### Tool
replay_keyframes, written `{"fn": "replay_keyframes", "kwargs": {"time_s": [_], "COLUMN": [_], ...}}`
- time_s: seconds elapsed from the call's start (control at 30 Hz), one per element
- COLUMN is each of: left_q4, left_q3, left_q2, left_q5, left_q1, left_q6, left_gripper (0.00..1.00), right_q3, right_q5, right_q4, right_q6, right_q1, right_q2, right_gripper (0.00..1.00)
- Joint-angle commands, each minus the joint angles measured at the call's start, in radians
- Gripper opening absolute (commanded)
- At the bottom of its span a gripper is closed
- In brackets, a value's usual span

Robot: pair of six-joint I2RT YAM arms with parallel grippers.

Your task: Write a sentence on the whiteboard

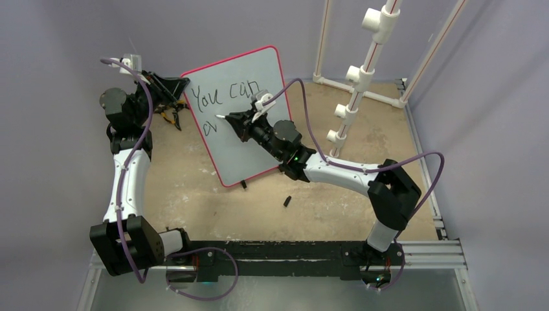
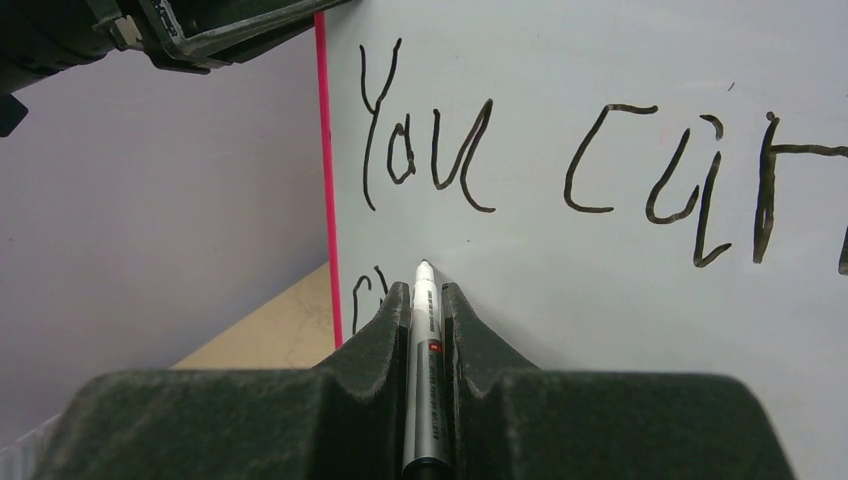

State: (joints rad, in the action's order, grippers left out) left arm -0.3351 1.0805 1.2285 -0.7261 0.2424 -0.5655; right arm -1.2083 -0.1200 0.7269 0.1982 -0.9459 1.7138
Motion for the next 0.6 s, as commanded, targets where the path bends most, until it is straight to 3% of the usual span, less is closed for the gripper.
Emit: {"fn": "replay_keyframes", "kwargs": {"time_s": [0.0,0.57], "left_q4": [-0.008,-0.012], "left_q3": [-0.017,-0.017], "left_q2": [-0.007,-0.009], "left_q5": [-0.005,-0.005], "left_q1": [0.007,0.010], "left_q6": [-0.004,-0.006], "left_gripper": [0.19,0.19], "right_q3": [-0.023,0.091], "right_q5": [-0.015,0.001], "right_q4": [0.017,0.026], "right_q6": [-0.013,0.013], "right_q1": [0.003,0.002], "right_q2": [-0.002,-0.024], "right_gripper": [0.00,0.00]}}
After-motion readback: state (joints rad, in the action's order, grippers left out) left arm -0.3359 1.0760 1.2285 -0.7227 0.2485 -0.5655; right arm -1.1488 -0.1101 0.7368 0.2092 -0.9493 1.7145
